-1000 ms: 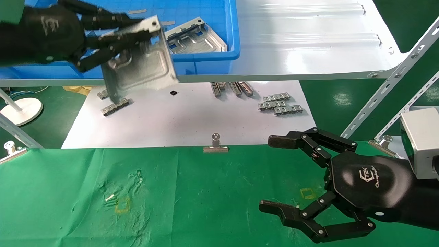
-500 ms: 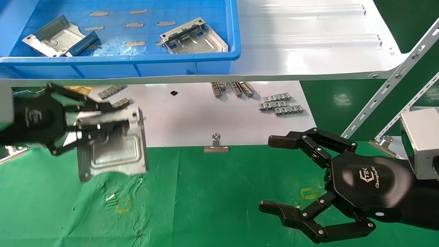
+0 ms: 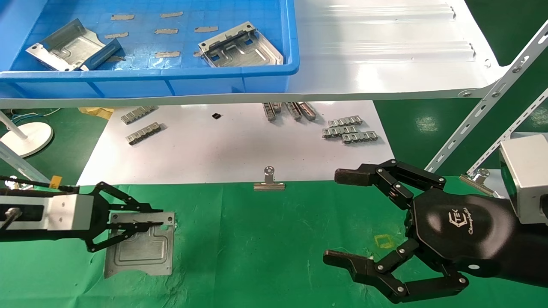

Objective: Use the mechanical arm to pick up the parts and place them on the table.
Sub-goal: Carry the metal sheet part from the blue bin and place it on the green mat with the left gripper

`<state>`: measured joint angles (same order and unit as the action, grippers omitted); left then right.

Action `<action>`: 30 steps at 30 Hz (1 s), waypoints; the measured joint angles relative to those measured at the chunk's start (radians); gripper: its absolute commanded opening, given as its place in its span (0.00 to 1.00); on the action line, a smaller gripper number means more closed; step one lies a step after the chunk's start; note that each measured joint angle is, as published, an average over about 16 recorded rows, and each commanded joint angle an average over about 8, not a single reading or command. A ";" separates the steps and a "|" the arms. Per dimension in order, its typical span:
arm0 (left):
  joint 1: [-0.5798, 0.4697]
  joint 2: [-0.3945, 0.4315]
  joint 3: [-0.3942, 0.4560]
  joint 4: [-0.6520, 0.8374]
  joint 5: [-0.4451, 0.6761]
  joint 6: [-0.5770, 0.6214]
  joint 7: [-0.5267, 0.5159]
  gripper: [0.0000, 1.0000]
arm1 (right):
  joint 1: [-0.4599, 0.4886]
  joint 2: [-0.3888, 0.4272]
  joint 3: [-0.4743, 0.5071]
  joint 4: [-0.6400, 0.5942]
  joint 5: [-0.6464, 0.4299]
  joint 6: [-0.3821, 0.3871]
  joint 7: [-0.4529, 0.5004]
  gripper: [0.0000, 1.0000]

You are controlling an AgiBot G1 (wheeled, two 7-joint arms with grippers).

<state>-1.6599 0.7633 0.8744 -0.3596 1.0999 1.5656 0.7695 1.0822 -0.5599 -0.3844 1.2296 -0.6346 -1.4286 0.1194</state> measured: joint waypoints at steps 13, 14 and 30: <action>0.004 0.074 0.021 0.170 0.010 -0.002 0.116 1.00 | 0.000 0.000 0.000 0.000 0.000 0.000 0.000 1.00; 0.002 0.077 0.021 0.177 0.007 0.000 0.117 1.00 | 0.000 0.000 0.000 0.000 0.000 0.000 0.000 1.00; 0.063 0.064 -0.032 0.191 -0.174 0.038 -0.119 1.00 | 0.000 0.000 0.000 0.000 0.000 0.000 0.000 1.00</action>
<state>-1.5971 0.8273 0.8429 -0.1688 0.9256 1.6034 0.6504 1.0821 -0.5598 -0.3844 1.2295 -0.6346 -1.4285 0.1194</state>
